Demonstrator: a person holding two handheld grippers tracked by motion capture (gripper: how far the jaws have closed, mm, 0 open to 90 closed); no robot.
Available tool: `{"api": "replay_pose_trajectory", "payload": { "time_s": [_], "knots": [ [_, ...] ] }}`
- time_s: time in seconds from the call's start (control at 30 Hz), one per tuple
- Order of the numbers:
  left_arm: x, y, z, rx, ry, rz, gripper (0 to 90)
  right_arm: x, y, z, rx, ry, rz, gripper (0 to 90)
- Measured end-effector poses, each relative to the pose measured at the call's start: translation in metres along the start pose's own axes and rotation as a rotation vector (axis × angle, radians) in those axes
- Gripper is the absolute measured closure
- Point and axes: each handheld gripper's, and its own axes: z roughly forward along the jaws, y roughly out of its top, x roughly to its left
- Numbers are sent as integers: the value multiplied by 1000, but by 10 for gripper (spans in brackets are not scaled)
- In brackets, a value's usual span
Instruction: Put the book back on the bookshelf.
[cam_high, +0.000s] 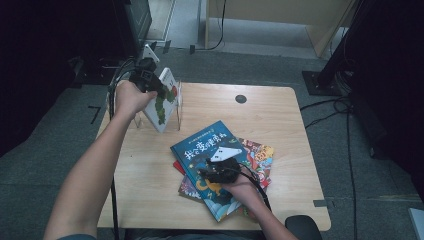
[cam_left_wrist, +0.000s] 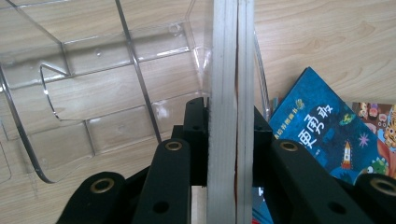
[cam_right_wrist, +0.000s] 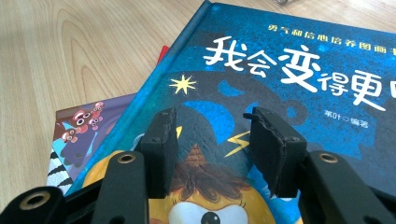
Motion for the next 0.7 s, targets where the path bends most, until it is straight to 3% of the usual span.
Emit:
{"api": "replay_pose_trajectory", "payload": {
  "time_s": [0.07, 0.27, 0.7],
  "knots": [
    [-1, -1, -1, 12, 23, 8, 770, 0, 0, 0, 1, -3, -1, 518],
    [1, 1, 4, 5, 39, -5, 769, 1, 0, 0, 1, -7, -5, 519],
    [-6, 13, 39, 29, 72, -6, 762, 0, 0, 1, 0, -5, -6, 520]
  ]
}}
